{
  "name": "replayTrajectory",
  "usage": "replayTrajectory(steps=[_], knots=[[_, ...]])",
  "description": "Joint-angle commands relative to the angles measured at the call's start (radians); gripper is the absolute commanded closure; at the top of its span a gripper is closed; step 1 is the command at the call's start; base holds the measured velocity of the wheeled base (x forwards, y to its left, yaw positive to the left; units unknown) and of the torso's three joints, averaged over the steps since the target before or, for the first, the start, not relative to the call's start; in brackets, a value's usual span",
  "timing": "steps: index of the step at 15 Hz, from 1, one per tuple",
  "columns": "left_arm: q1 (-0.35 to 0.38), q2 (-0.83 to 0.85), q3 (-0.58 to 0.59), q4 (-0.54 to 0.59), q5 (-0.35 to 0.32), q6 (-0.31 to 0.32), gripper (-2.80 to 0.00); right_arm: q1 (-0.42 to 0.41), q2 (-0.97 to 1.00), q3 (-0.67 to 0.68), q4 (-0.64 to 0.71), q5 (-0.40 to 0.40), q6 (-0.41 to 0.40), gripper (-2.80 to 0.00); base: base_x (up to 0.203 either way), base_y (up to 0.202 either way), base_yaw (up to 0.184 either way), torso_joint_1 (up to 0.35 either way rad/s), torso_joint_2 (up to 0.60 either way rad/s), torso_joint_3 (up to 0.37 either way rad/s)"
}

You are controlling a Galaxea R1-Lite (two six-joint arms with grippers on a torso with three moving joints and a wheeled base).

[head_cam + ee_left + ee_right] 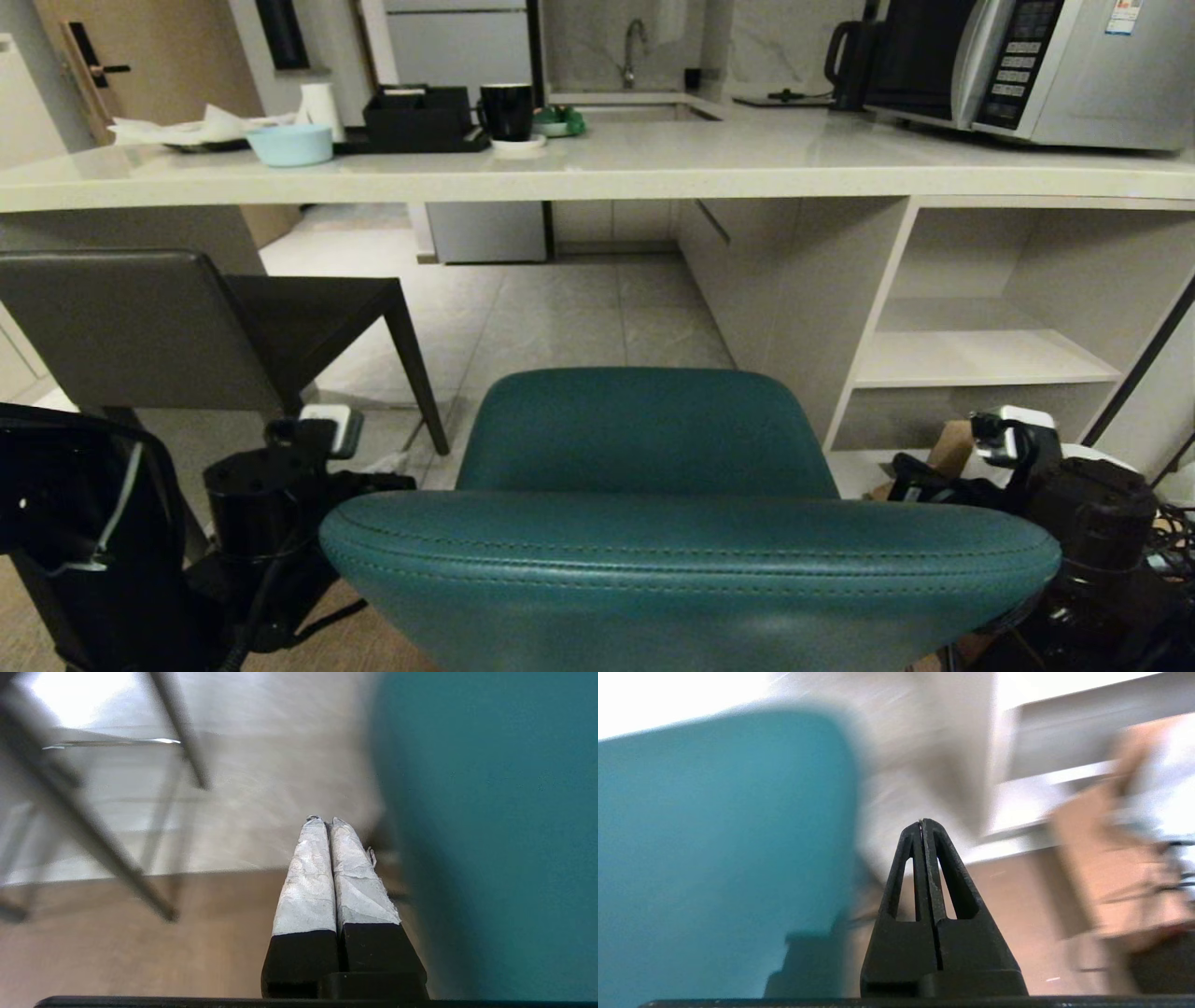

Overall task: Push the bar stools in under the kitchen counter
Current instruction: Pull the blue chair out from under the dining table

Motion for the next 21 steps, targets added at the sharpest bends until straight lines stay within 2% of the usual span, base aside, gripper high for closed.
replayTrajectory(steps=[1,2,4,6,8,12,13,15,18,21], knots=[[0.096,-0.057,0.001,-0.011,-0.043,0.009,0.0,-0.137,-0.044,-0.004,-0.01,-0.002,-0.031,0.0,0.0,0.0,0.0,0.0,0.0,0.0],[0.109,-0.063,0.014,-0.011,-0.057,0.012,0.0,-0.188,-0.057,0.007,-0.01,-0.002,-0.046,0.0,0.0,0.0,0.0,0.0,0.0,0.0],[0.093,-0.075,0.057,-0.011,-0.072,0.013,0.0,-0.21,-0.147,0.085,-0.01,0.003,-0.08,0.0,0.0,0.0,0.0,0.0,0.0,0.0],[0.031,-0.107,0.122,-0.011,-0.102,0.011,0.0,-0.203,-0.259,0.172,0.001,0.013,-0.143,0.0,0.0,0.0,0.0,0.0,0.0,0.0],[-0.03,-0.109,0.134,-0.011,-0.11,0.009,0.0,-0.19,-0.413,0.171,0.127,0.021,-0.175,0.0,0.0,0.0,0.0,0.0,0.0,0.0],[-0.048,-0.07,0.053,-0.011,-0.129,0.009,0.0,-0.044,-0.73,0.132,0.563,0.058,-0.182,0.0,0.0,0.0,0.0,0.0,0.0,0.0],[-0.047,-0.067,0.053,-0.011,-0.129,0.008,0.0,-0.008,-0.78,0.127,0.631,0.075,-0.176,0.0,0.0,0.0,0.0,0.0,0.0,0.0],[-0.04,-0.067,0.049,-0.011,-0.128,0.006,0.0,0.087,-0.836,0.139,0.693,0.139,-0.17,0.0,0.0,0.0,0.0,0.0,0.0,0.0],[-0.031,-0.064,0.02,-0.011,-0.124,0.005,0.0,0.198,-0.851,0.167,0.71,0.199,-0.173,0.0,0.0,0.0,0.0,0.0,0.0,0.0],[-0.026,-0.042,-0.004,-0.011,-0.121,0.008,0.0,0.27,-0.853,0.172,0.689,0.268,-0.166,0.0,0.0,0.0,0.0,0.0,0.0,0.0]])
